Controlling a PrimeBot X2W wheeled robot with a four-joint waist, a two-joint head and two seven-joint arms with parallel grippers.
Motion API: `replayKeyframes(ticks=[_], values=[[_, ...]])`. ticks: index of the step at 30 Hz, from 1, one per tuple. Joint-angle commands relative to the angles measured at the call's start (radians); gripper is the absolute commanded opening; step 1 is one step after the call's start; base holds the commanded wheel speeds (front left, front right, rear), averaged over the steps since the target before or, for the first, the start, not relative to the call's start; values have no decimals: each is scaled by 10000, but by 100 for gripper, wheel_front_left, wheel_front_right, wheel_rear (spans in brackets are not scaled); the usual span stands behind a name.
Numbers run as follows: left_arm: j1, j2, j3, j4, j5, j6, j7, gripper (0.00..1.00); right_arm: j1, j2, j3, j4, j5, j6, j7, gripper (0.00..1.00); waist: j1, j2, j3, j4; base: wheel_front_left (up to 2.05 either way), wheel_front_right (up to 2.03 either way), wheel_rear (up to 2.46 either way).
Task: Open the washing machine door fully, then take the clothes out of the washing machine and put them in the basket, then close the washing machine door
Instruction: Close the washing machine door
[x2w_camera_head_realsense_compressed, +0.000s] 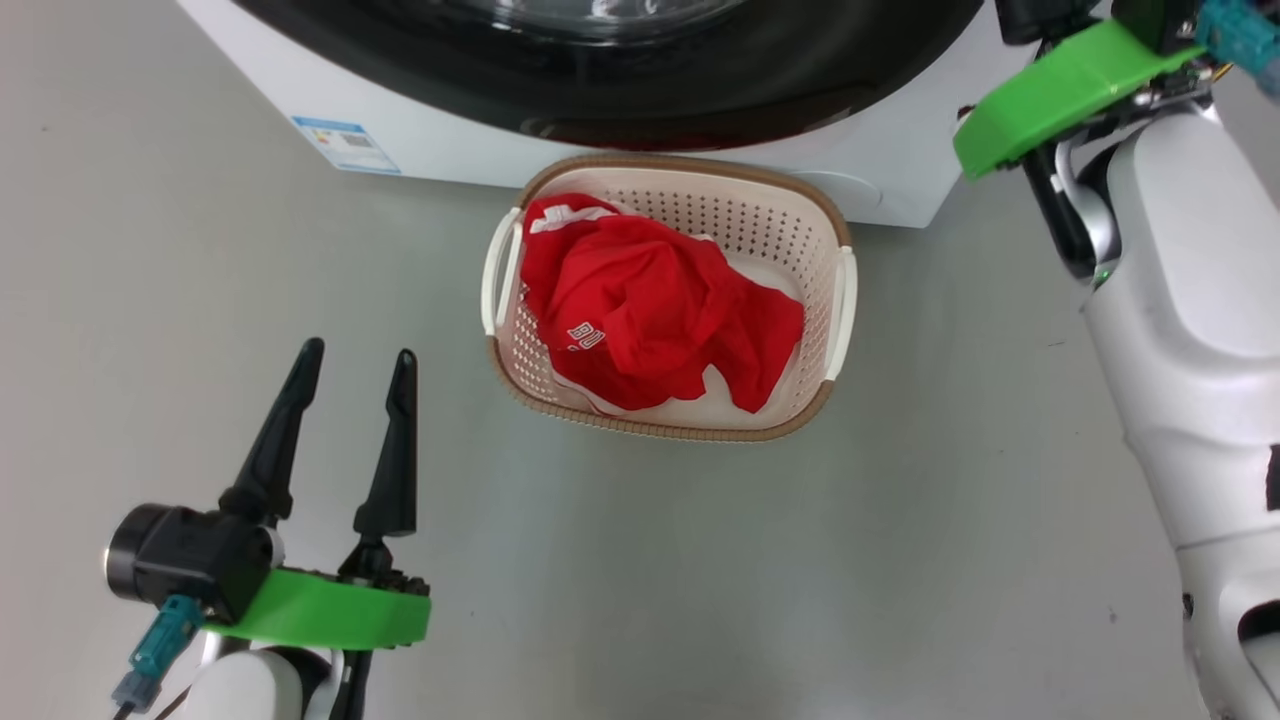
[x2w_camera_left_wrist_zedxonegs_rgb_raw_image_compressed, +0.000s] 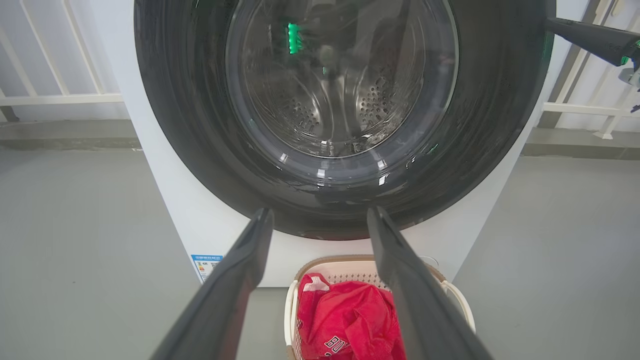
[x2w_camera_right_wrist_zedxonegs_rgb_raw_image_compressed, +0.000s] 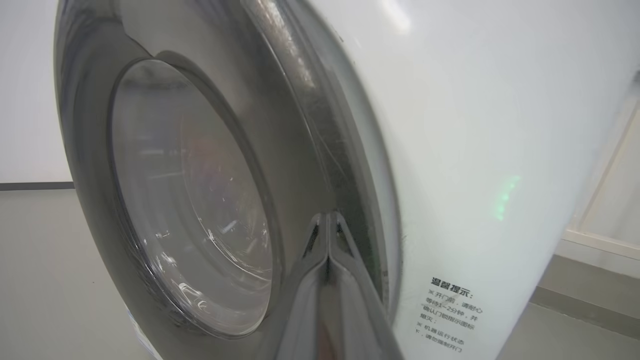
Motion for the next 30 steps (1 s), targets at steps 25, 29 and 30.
replayKeyframes(ticks=[25,29,30], values=[[299,354,1220,-96,5,-65,-78,100,4262,644,-516,-3157,-109,-36,-51,100,-1,0,-1831,-2398,0,0,0],[440,418,1123,43,-127,-66,-78,100,4767,652,-700,-3246,-119,-36,-51,100,-1,0,-2140,-2632,0,0,0],[473,423,1127,90,-126,-66,-78,100,4926,653,-719,-3258,-137,-36,-51,100,-1,0,-2227,-2675,0,0,0]])
